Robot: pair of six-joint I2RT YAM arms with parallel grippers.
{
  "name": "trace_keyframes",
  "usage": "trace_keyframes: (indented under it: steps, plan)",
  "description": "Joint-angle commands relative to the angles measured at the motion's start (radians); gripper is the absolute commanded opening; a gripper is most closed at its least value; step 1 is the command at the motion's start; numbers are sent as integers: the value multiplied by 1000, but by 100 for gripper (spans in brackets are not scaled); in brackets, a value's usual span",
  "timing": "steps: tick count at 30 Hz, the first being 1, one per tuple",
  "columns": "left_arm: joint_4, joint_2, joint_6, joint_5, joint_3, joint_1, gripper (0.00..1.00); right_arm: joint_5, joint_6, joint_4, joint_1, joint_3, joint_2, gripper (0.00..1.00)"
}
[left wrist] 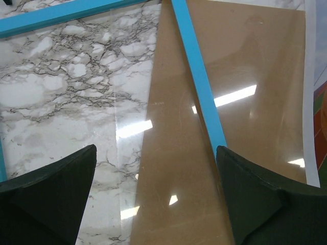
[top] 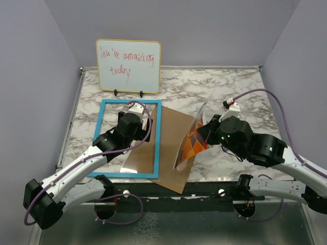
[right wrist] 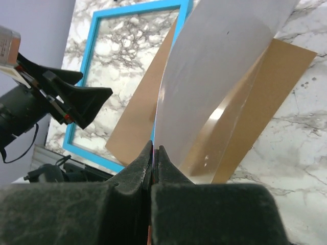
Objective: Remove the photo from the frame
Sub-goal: Pick up the photo from the photo frame, then place the photo in the photo frame.
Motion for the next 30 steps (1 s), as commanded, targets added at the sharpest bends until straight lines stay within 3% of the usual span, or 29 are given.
trace_keyframes:
  steps: [1, 5, 9, 13, 15, 17, 20, 26, 30]
  plan:
    - [-16, -23, -13, -60, -9, 4, 99, -120, -119, 88, -4, 60, 64, 1]
    - [-34, -38, -34, -150, 0, 5, 99, -313, -226, 235, -4, 179, 168, 1]
    - [-54, -93, -78, -260, -4, 6, 99, -379, -290, 283, -4, 328, 269, 1]
    - [-45, -170, -97, -311, -16, 5, 99, -464, -323, 398, -4, 354, 245, 1]
    - [-39, -200, -100, -330, -22, 5, 99, -416, -308, 439, -4, 287, 199, 1]
    - [-37, -224, -105, -352, -25, 5, 99, -273, -245, 405, -4, 162, 154, 1]
    - [-36, -251, -112, -379, -29, 5, 99, -100, -15, 321, -4, -70, 115, 1]
    - [-21, -267, -112, -370, -42, 5, 99, -88, 320, 383, -5, -487, 24, 1]
    - [-20, -221, -96, -328, -36, 6, 99, -35, 561, 272, -5, -635, -35, 1]
